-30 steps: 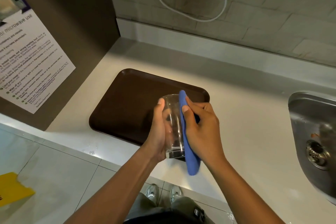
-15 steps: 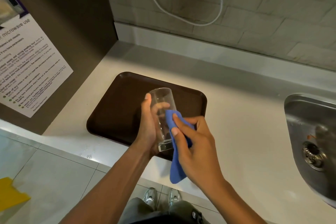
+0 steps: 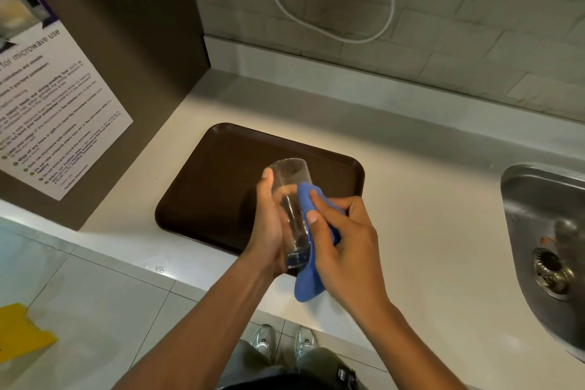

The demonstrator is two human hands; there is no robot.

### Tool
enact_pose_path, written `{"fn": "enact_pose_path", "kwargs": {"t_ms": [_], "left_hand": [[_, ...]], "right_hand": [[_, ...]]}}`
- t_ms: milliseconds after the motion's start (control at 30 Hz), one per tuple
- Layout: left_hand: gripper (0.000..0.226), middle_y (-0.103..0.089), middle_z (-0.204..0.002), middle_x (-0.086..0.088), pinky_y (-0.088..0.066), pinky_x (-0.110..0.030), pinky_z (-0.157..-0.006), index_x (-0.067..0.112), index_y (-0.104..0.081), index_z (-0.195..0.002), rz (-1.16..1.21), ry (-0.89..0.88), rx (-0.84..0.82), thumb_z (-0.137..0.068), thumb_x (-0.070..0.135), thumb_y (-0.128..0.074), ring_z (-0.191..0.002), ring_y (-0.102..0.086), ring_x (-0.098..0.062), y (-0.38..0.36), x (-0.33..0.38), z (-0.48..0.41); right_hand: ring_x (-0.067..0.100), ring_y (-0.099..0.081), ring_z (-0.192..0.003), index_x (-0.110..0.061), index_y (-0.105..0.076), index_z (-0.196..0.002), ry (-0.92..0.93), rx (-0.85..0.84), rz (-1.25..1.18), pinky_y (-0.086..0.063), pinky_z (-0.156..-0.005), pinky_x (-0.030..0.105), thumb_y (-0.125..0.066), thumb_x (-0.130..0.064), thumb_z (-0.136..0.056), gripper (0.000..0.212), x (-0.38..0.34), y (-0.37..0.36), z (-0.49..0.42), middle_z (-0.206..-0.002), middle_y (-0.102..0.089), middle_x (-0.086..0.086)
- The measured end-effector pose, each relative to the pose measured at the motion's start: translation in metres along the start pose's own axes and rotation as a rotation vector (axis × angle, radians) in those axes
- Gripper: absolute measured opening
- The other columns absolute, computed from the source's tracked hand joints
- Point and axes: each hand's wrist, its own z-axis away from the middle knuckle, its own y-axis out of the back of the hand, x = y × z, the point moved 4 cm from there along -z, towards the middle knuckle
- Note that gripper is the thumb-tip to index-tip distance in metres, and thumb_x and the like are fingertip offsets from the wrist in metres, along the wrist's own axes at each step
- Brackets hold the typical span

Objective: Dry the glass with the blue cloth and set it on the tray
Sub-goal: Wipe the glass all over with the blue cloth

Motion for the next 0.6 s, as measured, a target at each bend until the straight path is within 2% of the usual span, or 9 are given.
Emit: {"fn": "enact_pose_path", "kwargs": {"t_ms": [67, 133, 233, 300, 367, 400, 467, 533, 600], "left_hand": [[0.081, -0.077, -0.082, -0.016, -0.061, -0.038, -0.060, 0.013, -0.075, -0.097, -0.065, -0.062, 0.075, -0.088, 0.083, -0.035, -0.071, -0.077, -0.027, 0.006, 0.010, -0.003], [0.080, -0.078, -0.088, -0.016, -0.061, -0.039, -0.062, 0.012, -0.070, -0.106, -0.112, -0.116, 0.118, -0.088, 0.082, -0.034, -0.074, -0.077, -0.028, 0.007, 0.014, -0.002], [0.081, -0.077, -0.087, -0.018, -0.062, -0.041, -0.067, 0.009, -0.076, -0.097, -0.070, -0.006, 0.038, -0.088, 0.081, -0.040, -0.077, -0.076, -0.029, -0.004, 0.000, 0.003], [0.079, -0.076, -0.083, -0.017, -0.063, -0.038, -0.066, 0.009, -0.078, -0.092, -0.018, 0.014, -0.024, -0.090, 0.078, -0.039, -0.074, -0.076, -0.026, -0.008, -0.001, 0.003], [0.075, -0.076, -0.077, -0.013, -0.062, -0.035, -0.060, 0.008, -0.071, -0.099, -0.063, -0.057, 0.011, -0.094, 0.072, -0.034, -0.069, -0.075, -0.023, -0.004, 0.007, 0.000], [0.074, -0.076, -0.080, -0.014, -0.062, -0.035, -0.061, 0.007, -0.069, -0.103, -0.076, -0.079, 0.023, -0.094, 0.072, -0.034, -0.070, -0.075, -0.023, -0.004, 0.008, 0.001], [0.076, -0.074, -0.094, -0.020, -0.062, -0.039, -0.071, 0.007, -0.074, -0.105, -0.060, -0.049, -0.007, -0.093, 0.072, -0.038, -0.082, -0.074, -0.028, -0.011, 0.002, 0.007], [0.073, -0.074, -0.111, -0.022, -0.062, -0.042, -0.080, 0.009, -0.075, -0.116, -0.039, -0.027, -0.040, -0.098, 0.069, -0.037, -0.100, -0.074, -0.032, -0.017, -0.012, 0.013], [0.067, -0.073, -0.119, -0.022, -0.061, -0.038, -0.082, 0.010, -0.072, -0.123, 0.001, -0.044, -0.058, -0.102, 0.062, -0.035, -0.107, -0.073, -0.031, -0.020, -0.016, 0.015]], "right_hand": [[0.006, -0.057, -0.101, -0.020, -0.067, -0.128, 0.117, -0.018, 0.065, -0.048, -0.086, 0.014, -0.058, -0.032, -0.098, 0.033, -0.005, -0.001, 0.016, -0.114, -0.057, 0.001], [0.007, -0.057, -0.097, -0.022, -0.067, -0.128, 0.130, -0.011, 0.071, -0.048, -0.083, 0.014, -0.056, -0.035, -0.098, 0.035, 0.001, 0.003, 0.023, -0.111, -0.056, -0.002], [0.002, -0.057, -0.101, -0.032, -0.065, -0.126, -0.033, 0.034, -0.049, -0.045, -0.084, 0.011, -0.058, -0.034, -0.097, 0.030, 0.009, 0.004, 0.005, -0.107, -0.055, -0.008], [0.000, -0.055, -0.104, -0.028, -0.065, -0.128, 0.025, 0.031, -0.022, -0.046, -0.087, 0.009, -0.060, -0.034, -0.097, 0.032, 0.002, 0.004, 0.005, -0.111, -0.055, -0.006], [0.004, -0.056, -0.104, -0.024, -0.065, -0.129, 0.135, -0.007, 0.051, -0.048, -0.089, 0.012, -0.060, -0.035, -0.096, 0.035, -0.002, 0.001, 0.016, -0.116, -0.055, -0.002], [0.006, -0.056, -0.104, -0.023, -0.065, -0.129, 0.157, -0.029, 0.074, -0.049, -0.088, 0.014, -0.060, -0.035, -0.096, 0.035, -0.001, 0.002, 0.018, -0.116, -0.056, -0.001], [0.004, -0.055, -0.101, -0.026, -0.065, -0.129, 0.099, -0.031, 0.077, -0.047, -0.086, 0.012, -0.060, -0.033, -0.097, 0.033, 0.001, 0.005, 0.002, -0.112, -0.055, -0.002], [-0.002, -0.053, -0.100, -0.025, -0.066, -0.128, 0.008, 0.010, 0.053, -0.042, -0.083, 0.006, -0.059, -0.030, -0.098, 0.032, -0.001, 0.008, -0.026, -0.109, -0.055, -0.003], [-0.005, -0.050, -0.099, -0.023, -0.066, -0.127, 0.026, 0.017, 0.078, -0.040, -0.082, 0.004, -0.057, -0.031, -0.099, 0.031, -0.010, 0.006, -0.037, -0.108, -0.053, -0.005]]}}
